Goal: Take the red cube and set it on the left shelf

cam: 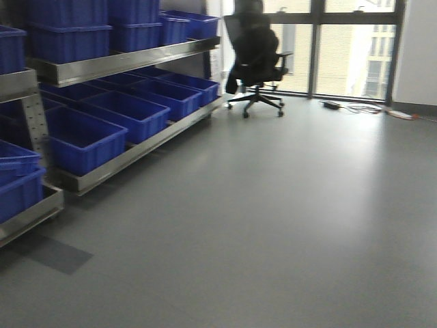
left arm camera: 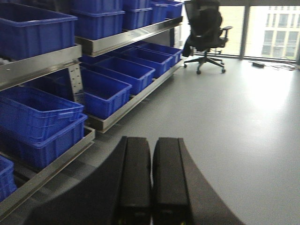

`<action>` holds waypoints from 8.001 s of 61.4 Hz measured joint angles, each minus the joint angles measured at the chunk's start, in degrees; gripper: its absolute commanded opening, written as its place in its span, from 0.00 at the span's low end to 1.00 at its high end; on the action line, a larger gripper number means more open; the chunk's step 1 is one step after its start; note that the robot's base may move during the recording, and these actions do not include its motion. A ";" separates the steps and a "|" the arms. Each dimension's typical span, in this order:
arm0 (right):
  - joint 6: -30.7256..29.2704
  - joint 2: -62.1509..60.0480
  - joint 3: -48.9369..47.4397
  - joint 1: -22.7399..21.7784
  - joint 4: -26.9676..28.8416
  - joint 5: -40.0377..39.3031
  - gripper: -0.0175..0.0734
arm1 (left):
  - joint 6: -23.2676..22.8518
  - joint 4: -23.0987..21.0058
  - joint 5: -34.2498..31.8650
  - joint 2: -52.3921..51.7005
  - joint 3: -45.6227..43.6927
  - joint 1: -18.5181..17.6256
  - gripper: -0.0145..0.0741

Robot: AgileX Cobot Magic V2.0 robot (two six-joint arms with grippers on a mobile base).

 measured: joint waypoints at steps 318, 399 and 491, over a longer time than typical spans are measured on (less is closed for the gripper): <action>-13.40 36.02 -25.29 0.00 6.18 12.89 0.42 | 0.00 0.00 -0.08 0.00 0.00 0.00 0.28; -14.42 91.79 -48.72 5.00 0.80 8.59 0.42 | 0.00 0.00 -0.08 0.00 0.00 0.00 0.28; -12.73 70.88 -45.84 5.09 -1.06 10.68 0.24 | 0.00 0.00 -0.08 0.00 0.00 0.00 0.28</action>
